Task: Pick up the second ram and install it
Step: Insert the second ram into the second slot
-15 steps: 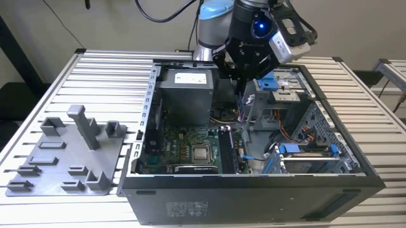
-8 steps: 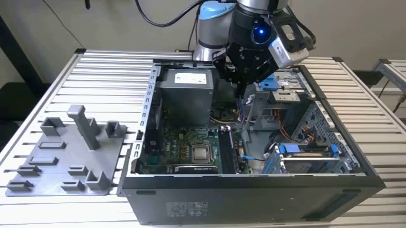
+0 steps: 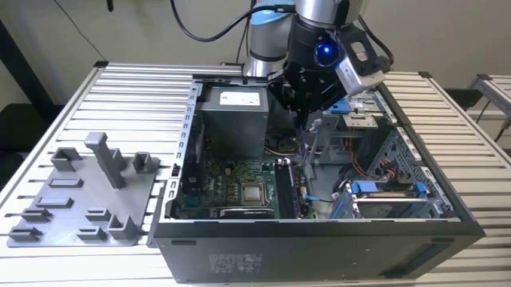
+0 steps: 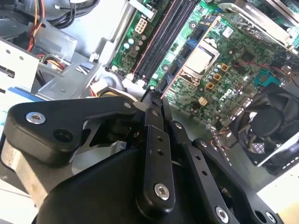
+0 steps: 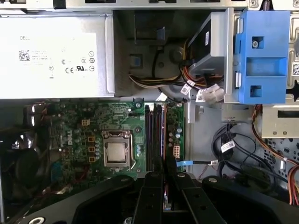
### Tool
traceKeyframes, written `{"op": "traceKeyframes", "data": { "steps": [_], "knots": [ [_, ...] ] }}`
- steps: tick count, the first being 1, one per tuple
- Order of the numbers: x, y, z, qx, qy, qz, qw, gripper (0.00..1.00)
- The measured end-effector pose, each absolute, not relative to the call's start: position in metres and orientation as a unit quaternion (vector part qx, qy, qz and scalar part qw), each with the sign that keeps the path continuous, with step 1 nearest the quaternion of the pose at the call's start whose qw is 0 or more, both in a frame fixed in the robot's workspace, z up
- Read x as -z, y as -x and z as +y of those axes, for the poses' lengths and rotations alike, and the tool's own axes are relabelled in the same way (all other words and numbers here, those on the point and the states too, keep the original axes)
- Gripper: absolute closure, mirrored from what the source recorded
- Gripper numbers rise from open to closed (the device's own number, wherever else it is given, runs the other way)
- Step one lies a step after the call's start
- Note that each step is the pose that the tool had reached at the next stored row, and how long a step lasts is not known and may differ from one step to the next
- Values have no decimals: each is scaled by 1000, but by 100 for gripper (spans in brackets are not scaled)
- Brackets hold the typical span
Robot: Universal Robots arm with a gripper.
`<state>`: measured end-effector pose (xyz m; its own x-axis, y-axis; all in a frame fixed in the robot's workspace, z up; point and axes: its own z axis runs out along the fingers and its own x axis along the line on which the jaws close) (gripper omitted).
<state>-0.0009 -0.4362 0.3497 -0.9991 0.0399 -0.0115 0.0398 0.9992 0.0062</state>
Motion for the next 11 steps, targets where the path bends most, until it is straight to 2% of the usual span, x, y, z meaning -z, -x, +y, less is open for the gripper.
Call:
{"op": "traceKeyframes", "data": {
  "steps": [11],
  "knots": [
    [-330, 1, -437, -3, -20, 1000, 9, 86]
  ]
}}
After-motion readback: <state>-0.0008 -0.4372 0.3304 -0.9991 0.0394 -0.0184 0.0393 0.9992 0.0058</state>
